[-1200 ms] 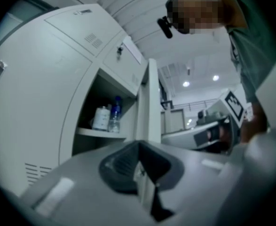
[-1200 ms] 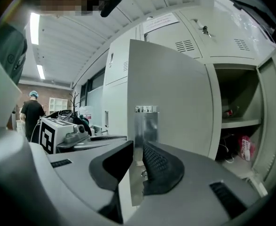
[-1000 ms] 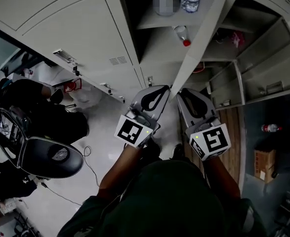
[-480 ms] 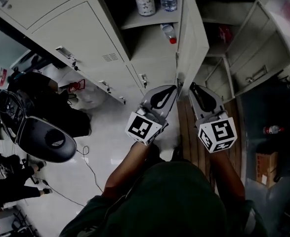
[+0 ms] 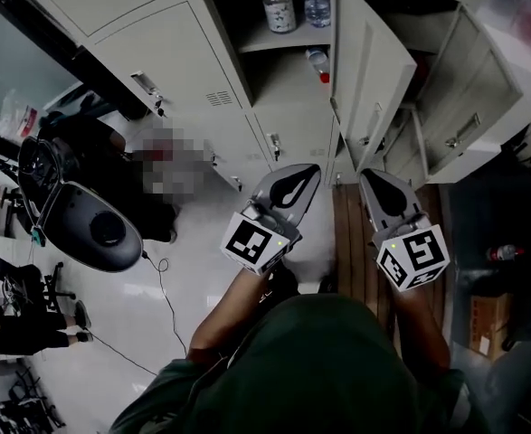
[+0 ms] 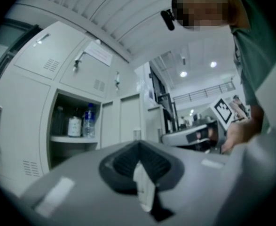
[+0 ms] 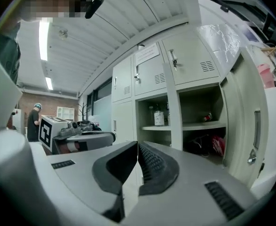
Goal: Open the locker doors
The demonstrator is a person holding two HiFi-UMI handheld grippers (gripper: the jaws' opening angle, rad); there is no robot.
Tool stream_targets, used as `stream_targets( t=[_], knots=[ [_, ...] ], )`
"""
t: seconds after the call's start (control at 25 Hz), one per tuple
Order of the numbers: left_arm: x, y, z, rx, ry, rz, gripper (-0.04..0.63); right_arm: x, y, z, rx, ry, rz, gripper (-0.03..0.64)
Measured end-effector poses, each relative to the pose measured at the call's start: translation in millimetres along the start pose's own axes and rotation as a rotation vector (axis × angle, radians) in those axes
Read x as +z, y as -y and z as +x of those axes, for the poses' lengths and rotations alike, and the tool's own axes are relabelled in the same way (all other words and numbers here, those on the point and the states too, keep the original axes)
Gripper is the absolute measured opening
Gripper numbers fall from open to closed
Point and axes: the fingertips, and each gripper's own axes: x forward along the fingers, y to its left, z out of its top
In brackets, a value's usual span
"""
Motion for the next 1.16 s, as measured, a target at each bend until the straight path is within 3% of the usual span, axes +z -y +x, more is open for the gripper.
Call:
stream_targets(
  t=[0.24, 0.4, 0.84, 1.16],
  knots=[
    [23.6, 15.7, -34.4, 0.021, 0.007, 0.032, 0.000, 12.9, -51.0, -13.7, 0.183, 0.009, -0.023, 0.002],
    [31.5, 21.3, -58.1, 0.048, 0.001, 0.047, 0.000, 21.5, -72.0, -23.2, 0.241, 0.022, -0.025, 0.002],
    [25.2, 24.2, -100.7, 0.127, -0.030, 0.055, 0.000, 13.6, -88.0, -36.6, 0.295, 0.005, -0.006, 0.002],
    [16.7, 38.9, -102.0, 0.128, -0.054, 0.040, 0.000, 4.6, -81.6, -53.5, 0.293, -0.021, 0.010, 0.002]
  ],
)
